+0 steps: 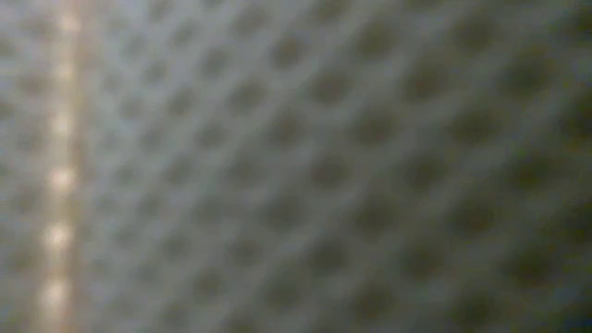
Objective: Sort clothes
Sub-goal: Put the white shirt into the white laundry organizer
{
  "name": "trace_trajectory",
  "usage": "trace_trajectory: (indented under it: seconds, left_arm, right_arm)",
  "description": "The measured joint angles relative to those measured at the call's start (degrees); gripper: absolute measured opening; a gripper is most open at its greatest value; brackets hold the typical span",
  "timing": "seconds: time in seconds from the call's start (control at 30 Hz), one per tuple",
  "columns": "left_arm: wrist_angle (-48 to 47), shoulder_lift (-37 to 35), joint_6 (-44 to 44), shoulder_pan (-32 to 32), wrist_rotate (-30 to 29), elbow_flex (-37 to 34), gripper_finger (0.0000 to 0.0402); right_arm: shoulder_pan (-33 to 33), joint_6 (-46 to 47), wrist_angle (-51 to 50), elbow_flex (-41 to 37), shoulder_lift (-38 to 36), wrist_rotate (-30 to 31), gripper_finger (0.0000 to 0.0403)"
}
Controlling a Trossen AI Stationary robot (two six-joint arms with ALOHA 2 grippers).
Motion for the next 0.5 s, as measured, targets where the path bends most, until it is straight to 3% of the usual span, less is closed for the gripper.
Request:
trace_trajectory:
  seconds: [0.5]
  left_arm:
    - [-0.77,1.28,13.93,-0.01,-4.20,17.58,0.0000]
  right_arm:
    - [0.01,-2.79,3.24,-1.10,0.00,0.00,0.0201]
